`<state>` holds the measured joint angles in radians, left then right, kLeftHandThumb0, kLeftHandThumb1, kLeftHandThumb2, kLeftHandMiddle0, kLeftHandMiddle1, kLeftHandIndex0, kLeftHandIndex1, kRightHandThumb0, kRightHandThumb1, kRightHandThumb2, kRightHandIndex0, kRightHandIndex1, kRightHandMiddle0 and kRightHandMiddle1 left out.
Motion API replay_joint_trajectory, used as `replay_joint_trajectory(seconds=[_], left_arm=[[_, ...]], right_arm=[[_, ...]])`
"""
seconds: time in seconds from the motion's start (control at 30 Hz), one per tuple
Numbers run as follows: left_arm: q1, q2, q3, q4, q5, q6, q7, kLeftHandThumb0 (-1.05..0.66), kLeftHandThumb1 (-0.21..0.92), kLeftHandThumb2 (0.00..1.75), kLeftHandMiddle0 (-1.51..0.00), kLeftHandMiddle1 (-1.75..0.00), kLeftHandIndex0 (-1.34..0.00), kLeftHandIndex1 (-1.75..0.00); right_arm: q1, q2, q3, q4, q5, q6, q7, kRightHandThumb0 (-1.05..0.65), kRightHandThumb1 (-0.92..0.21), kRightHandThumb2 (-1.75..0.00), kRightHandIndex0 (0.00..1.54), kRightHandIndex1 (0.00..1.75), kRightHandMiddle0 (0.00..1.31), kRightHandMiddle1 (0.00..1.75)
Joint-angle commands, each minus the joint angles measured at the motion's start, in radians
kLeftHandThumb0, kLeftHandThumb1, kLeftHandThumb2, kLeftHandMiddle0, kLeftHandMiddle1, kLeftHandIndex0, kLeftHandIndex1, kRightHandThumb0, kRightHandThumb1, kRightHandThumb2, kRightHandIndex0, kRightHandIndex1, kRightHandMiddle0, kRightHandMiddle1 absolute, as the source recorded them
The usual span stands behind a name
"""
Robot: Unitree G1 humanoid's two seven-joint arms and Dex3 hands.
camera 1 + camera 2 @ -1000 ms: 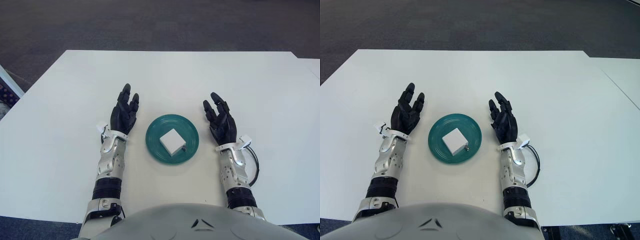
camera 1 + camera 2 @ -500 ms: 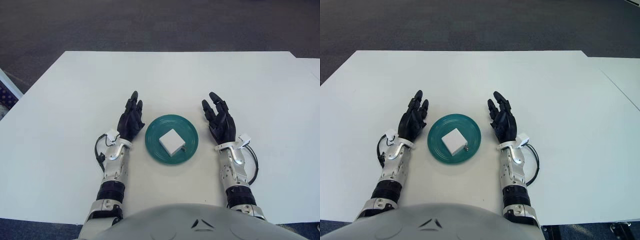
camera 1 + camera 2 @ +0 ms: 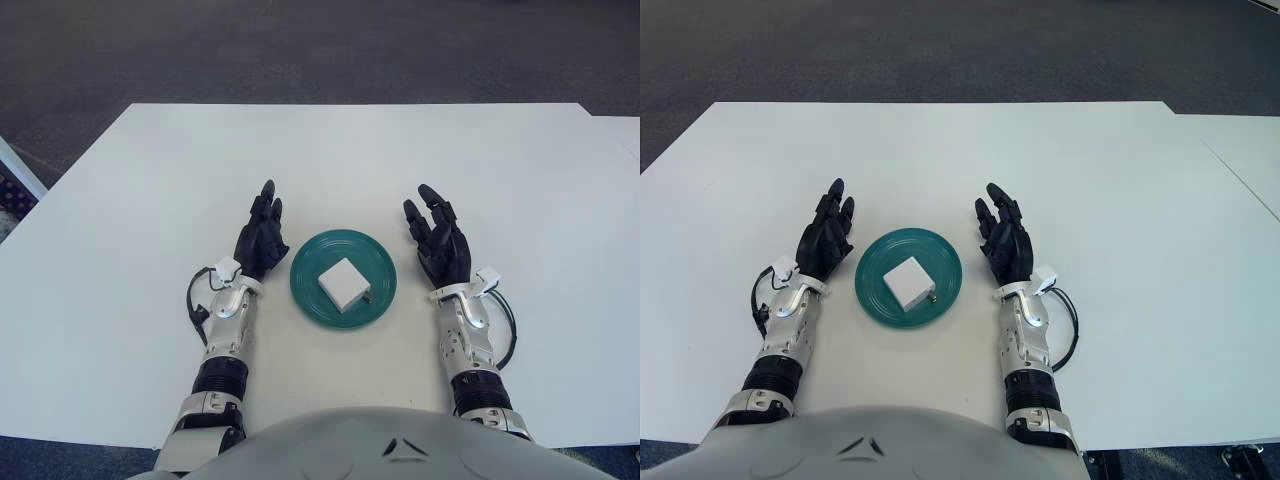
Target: Put the charger into the plate.
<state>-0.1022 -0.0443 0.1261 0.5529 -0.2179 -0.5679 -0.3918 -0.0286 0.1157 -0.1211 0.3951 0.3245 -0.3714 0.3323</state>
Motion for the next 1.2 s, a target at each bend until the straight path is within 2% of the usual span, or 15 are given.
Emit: replay_joint_trajectory(seconds=[0.0,0.27,0.43,0.9,1.17], left_arm=[[0.064,-0.027,0.021,0.106,-0.056,-0.051,-0.049,-1.05,0.92,1.03,0.0,0.0,0.0,0.0],[0.056,-0.047,0.027,0.154,-0.056,-0.144,-0.075,-1.05,0.92,1.01,0.0,0.0,0.0,0.0],[0.054,-0.065,0.037,0.16,-0.099,-0.156,-0.128,-1.05,0.92,1.0,0.0,0.0,0.0,0.0],[0.074,-0.077,0.031,0.151,-0.015,-0.23,-0.037,-1.05,0.92,0.96,0.0,0.0,0.0,0.0],[0.078,-0.075,0.019,0.16,-0.001,-0.297,-0.042,-1.05,0.92,0.97,0.0,0.0,0.0,0.0]], right_arm=[[0.063,-0.001,-0.012,0.078,-0.008,0.036,-0.017,-0.95,-0.92,-0.92,0.17,0.0,0.0,0.6],[0.063,-0.005,-0.01,0.073,-0.014,0.039,-0.017,-0.95,-0.92,-0.91,0.17,0.0,0.0,0.59],[0.061,-0.008,-0.006,0.073,-0.027,0.03,-0.019,-0.95,-0.92,-0.91,0.16,0.0,0.0,0.56],[0.067,-0.024,0.01,0.059,-0.089,0.001,-0.035,-0.95,-0.92,-0.93,0.13,0.0,0.0,0.46],[0.081,-0.033,0.023,0.036,-0.114,0.007,-0.043,-0.94,-0.92,-0.96,0.12,0.0,0.0,0.38]])
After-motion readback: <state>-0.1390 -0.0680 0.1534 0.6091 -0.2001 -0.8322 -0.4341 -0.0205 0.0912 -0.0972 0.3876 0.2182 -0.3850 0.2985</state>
